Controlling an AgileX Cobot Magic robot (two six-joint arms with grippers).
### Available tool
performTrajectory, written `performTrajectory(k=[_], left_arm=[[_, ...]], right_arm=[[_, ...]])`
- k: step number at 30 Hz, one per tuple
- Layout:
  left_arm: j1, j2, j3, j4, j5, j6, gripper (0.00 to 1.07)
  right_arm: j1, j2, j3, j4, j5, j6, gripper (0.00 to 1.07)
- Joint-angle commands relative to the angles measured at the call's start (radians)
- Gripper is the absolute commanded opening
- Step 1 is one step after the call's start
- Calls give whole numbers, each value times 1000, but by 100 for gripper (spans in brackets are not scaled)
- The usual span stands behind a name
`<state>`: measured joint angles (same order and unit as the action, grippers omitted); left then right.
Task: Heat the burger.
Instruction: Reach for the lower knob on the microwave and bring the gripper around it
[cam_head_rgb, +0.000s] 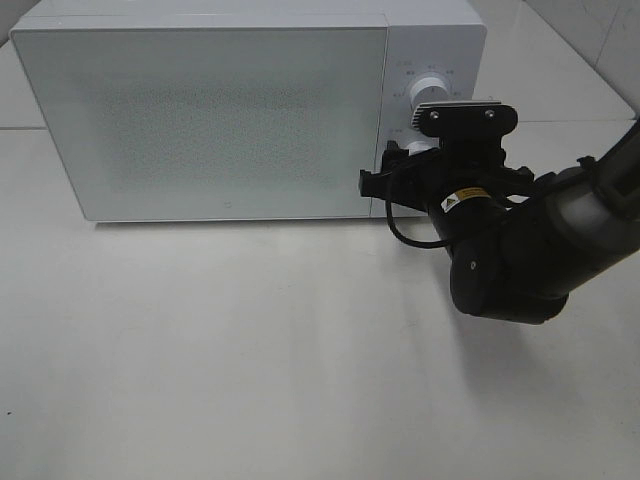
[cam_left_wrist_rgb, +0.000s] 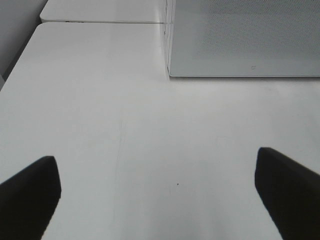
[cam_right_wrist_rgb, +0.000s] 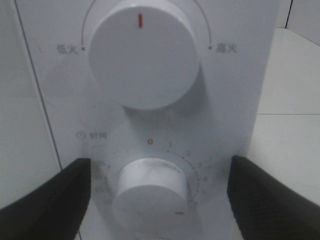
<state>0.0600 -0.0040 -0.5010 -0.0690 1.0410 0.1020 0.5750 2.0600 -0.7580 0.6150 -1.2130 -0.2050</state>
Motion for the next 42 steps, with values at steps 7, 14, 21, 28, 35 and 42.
performTrajectory(k=[7,14,21,28,35,42], left_arm=[[2,-21,3,-11,-3,-4,98],[2,-21,3,-11,-3,-4,98],[2,-21,3,-11,-3,-4,98],[2,-21,3,-11,-3,-4,98],[2,-21,3,-11,-3,-4,98],[2,-21,3,-11,-3,-4,98]], right_arm=[[-3,14,-13,-12,-73,2,73],[-3,14,-13,-30,-64,2,54],[-3,14,-13,-30,-61,1,11],[-3,14,-13,-30,-61,1,1],[-3,14,-13,-30,-63,25,3],[-3,14,-13,-30,-57,265,4]])
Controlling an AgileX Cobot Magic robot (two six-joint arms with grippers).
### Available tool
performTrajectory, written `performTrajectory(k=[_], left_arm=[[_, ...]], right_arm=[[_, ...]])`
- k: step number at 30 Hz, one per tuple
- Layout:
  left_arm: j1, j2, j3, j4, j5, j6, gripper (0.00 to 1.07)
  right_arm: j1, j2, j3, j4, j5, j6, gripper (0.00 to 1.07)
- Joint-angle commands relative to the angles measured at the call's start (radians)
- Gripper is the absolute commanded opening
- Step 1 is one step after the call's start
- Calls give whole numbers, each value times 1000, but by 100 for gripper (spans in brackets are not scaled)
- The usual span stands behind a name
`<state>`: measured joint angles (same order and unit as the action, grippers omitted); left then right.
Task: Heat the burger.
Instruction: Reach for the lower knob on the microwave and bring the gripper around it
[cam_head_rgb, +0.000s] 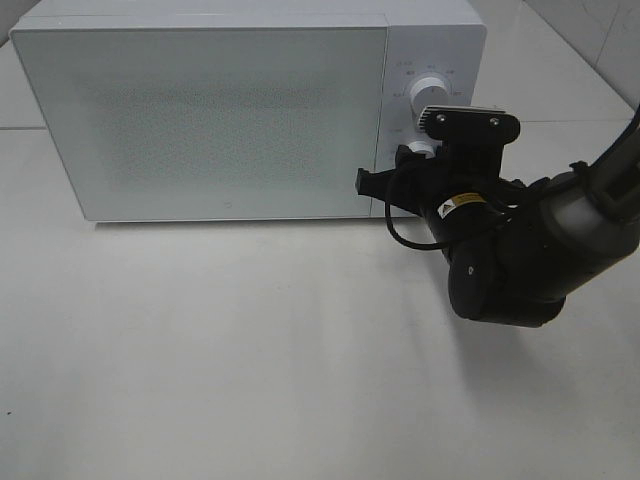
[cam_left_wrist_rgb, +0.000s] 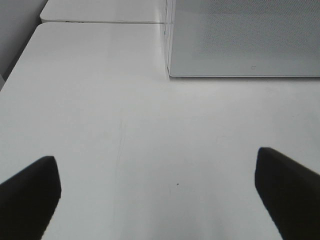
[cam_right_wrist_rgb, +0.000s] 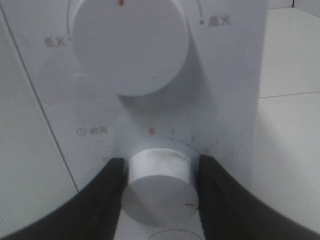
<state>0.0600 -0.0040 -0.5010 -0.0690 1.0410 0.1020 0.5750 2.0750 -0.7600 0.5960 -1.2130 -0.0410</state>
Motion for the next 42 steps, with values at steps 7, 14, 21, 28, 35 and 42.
performTrajectory(k=[7,14,21,28,35,42], left_arm=[[2,-21,3,-11,-3,-4,98],[2,-21,3,-11,-3,-4,98],[2,-21,3,-11,-3,-4,98],[2,-21,3,-10,-3,-4,98],[2,-21,3,-10,-3,-4,98],[2,-21,3,-10,-3,-4,98]], right_arm=[[-3,-1,-11,-10,-56,278,4],[-3,-1,-11,-11,-28,560,4],[-3,-1,-11,-35,-28,729,4],[-3,-1,-11,-69,-31,986,4],[-3,-1,-11,-69,-35,1109,4],[-3,-1,-11,-61,-84,1292,4]])
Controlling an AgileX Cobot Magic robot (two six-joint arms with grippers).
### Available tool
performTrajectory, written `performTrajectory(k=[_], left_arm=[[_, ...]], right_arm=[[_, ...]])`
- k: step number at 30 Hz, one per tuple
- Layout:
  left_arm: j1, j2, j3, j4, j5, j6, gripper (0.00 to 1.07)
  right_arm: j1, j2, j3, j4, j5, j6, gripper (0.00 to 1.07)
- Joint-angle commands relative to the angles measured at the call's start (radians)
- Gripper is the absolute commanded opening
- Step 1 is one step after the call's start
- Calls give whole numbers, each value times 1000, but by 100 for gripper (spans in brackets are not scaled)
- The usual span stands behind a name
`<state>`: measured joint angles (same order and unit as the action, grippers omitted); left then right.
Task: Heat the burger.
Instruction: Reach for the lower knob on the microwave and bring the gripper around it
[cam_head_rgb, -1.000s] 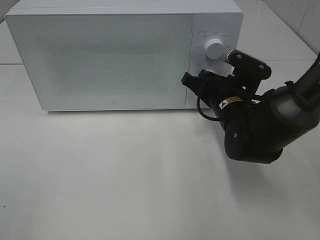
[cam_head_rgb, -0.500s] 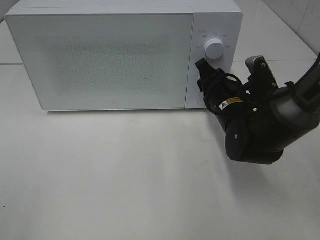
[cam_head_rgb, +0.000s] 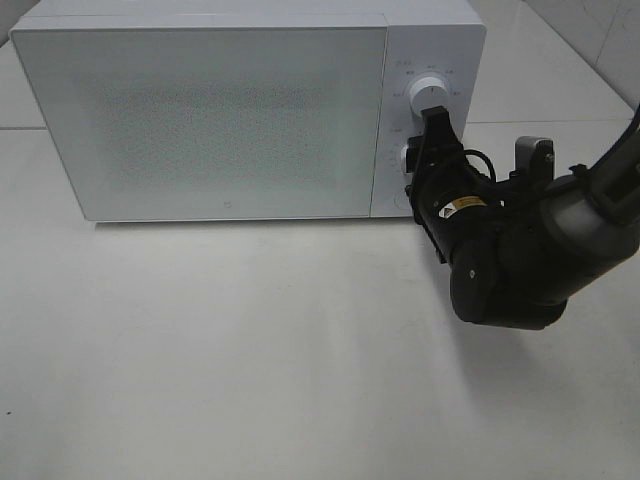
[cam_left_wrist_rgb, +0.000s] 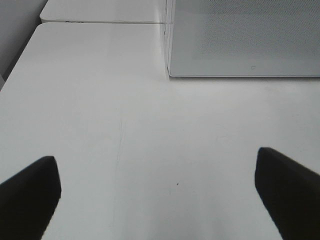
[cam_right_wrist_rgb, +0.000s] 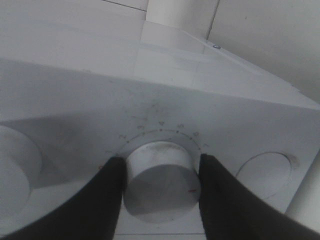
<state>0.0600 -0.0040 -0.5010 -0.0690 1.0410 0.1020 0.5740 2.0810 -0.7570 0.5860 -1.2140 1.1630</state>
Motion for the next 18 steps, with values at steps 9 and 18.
performTrajectory(k=[9,18], left_arm=[[2,-21,3,-10,-3,-4,98],[2,-21,3,-10,-3,-4,98]], right_arm=[[-2,-7,-14,-28,-143,288,4],[-2,-7,-14,-25,-143,445,4]])
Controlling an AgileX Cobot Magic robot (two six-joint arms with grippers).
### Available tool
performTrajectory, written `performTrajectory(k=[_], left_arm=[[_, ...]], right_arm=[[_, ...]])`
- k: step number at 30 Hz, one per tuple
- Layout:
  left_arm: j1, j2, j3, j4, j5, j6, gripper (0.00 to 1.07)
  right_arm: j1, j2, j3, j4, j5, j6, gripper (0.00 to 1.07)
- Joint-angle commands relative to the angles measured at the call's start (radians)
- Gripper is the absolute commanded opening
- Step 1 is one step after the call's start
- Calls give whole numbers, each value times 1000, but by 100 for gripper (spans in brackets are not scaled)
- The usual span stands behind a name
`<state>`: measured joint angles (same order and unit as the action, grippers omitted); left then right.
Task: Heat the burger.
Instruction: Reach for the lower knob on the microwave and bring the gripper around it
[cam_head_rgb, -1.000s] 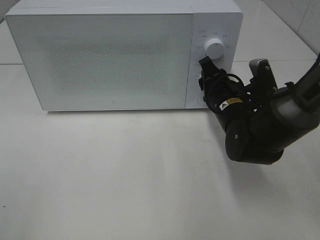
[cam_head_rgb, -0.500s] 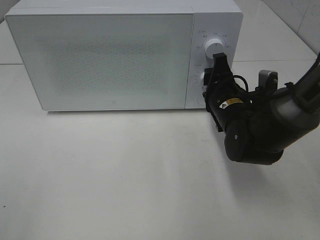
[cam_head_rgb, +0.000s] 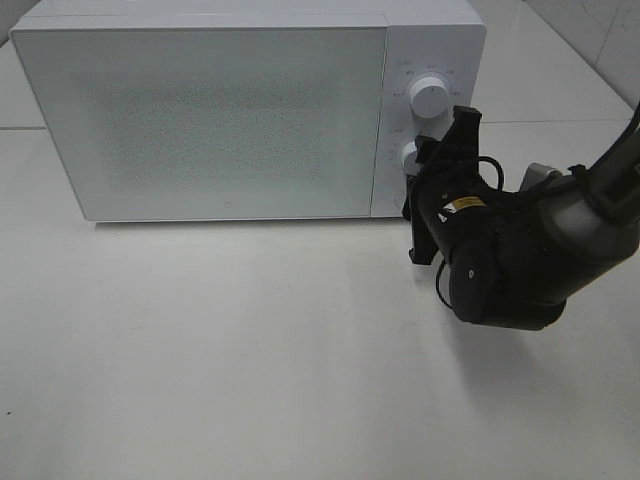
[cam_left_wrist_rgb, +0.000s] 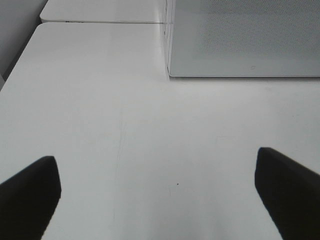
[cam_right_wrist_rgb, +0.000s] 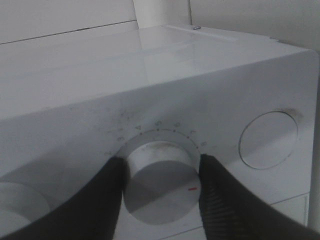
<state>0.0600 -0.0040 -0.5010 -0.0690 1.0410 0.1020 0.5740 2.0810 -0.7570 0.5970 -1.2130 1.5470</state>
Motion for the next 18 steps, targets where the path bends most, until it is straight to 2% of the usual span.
performTrajectory(k=[1,12,17,18], left_arm=[[2,-21,3,-10,-3,-4,98],[2,-21,3,-10,-3,-4,98],[2,-21,3,-10,-3,-4,98],[2,-21,3,-10,-3,-4,98]], right_arm=[[-2,-7,-14,-36,-144,93,4],[-2,-7,-14,-26,-144,73,4],[-2,-7,-14,-18,-144,33,8],[-2,-7,-14,-16,-143,13,13]])
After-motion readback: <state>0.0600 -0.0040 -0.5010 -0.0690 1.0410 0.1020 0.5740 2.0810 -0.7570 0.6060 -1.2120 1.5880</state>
